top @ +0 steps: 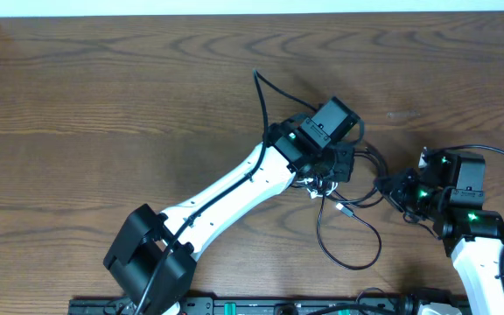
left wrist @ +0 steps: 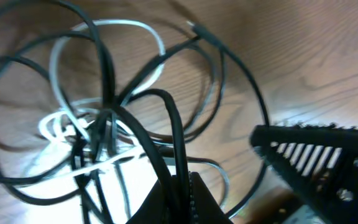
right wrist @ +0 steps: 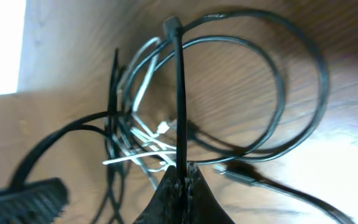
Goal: Untangle cables
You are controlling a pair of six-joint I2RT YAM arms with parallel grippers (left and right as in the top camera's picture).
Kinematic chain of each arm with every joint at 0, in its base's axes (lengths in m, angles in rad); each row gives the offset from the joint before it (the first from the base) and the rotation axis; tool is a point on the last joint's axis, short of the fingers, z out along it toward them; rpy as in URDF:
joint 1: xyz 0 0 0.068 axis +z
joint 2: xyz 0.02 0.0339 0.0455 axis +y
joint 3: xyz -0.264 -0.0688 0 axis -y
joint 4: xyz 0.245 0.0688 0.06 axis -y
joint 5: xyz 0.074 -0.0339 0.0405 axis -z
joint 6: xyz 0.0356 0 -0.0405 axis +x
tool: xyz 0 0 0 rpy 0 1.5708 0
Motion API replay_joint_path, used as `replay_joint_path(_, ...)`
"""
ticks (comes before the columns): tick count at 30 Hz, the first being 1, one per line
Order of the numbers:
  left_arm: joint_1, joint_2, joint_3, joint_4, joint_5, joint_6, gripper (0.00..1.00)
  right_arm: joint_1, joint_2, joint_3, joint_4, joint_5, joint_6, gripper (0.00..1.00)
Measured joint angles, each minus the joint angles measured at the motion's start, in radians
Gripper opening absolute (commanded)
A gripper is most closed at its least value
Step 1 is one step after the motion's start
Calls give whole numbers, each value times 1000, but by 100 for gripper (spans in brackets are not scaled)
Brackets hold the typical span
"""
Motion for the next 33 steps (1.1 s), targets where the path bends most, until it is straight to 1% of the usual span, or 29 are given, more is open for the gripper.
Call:
replay_joint_path(5,0,0,0,7,41,-106,8,0,0,0,6,-29,166,1)
replay_joint_path(10,0,0,-2,89,127,-208,7,0,-1,0,6,-33,357,1)
replay_joint_path(15,0,0,-3,181,209,-264,8,0,-1,-1,37,-4,492,1)
replay_joint_path(17,0,0,-3,192,219,-274,7,1,-1,-2,101,-24,533,1)
replay_joint_path(21,0,0,-3,216,227,-286,8,31,-1,-2,172,-58,574,1)
replay_joint_path(27,2,0,-3,224,229,-286,7,148,-1,-2,204,-72,582,1)
replay_joint_path(29,8,0,-5,217,230,-287,8,171,-1,-2,207,-58,555,1)
replay_joint_path(33,32,0,-5,225,227,-288,8,219,-2,-2,207,-54,432,1)
